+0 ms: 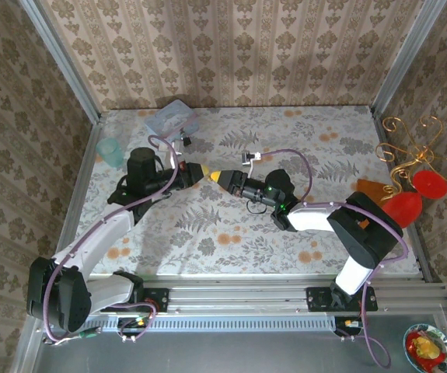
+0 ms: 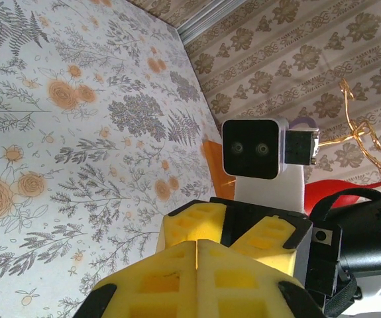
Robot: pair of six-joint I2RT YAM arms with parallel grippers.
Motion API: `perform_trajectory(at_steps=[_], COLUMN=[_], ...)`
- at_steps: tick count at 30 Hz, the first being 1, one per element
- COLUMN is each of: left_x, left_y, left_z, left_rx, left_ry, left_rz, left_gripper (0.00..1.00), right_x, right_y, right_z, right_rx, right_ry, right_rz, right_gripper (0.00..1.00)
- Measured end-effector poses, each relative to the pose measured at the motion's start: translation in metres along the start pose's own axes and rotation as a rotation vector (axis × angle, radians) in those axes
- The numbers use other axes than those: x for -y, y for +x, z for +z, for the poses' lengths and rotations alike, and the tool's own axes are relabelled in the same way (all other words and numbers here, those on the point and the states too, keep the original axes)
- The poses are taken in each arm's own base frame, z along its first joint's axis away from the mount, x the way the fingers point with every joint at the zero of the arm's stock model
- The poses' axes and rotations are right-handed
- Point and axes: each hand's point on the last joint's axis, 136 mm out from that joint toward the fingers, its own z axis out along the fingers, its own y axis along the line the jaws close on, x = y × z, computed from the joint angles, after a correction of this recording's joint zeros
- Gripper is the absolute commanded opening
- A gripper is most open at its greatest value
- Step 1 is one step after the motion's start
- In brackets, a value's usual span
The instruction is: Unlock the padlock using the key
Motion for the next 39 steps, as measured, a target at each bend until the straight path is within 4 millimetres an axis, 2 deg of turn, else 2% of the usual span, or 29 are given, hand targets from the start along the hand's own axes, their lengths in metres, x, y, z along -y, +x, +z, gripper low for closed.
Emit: perform_trajectory(at_steps=[8, 25, 31, 37, 39], left_x=[0.002, 0.007, 0.008, 0.007, 0.005], left_y=[0.002, -0.004, -0.005, -0.006, -0.008], left_z=[0.000, -0.003, -0.003, -0.004, -0.004], left_rx=[-0.011, -0.005, -0.004, 0.001, 0.007], left_ry=[0.013, 0.029, 0.032, 0.030, 0.023], left_rz=[0.008, 0.016, 0.018, 0.018, 0.016], left_gripper=[0.00, 0.00, 0.00, 0.00, 0.05], right_x=[-0.011, -0.014, -0.016, -0.018, -0.016], right_y=[0.001, 0.006, 0.006, 0.005, 0.006], right_z=[0.007, 0.008, 0.008, 0.008, 0.008], right_rx=[-0.013, -0.032, -0.034, -0.031, -0.034], right_ry=[-0.052, -0.062, -0.070, -0.076, -0.069], right_rz=[0.025, 0.033, 0.036, 0.044, 0.046], right_gripper=[0.28, 0.23, 0.15, 0.01, 0.00])
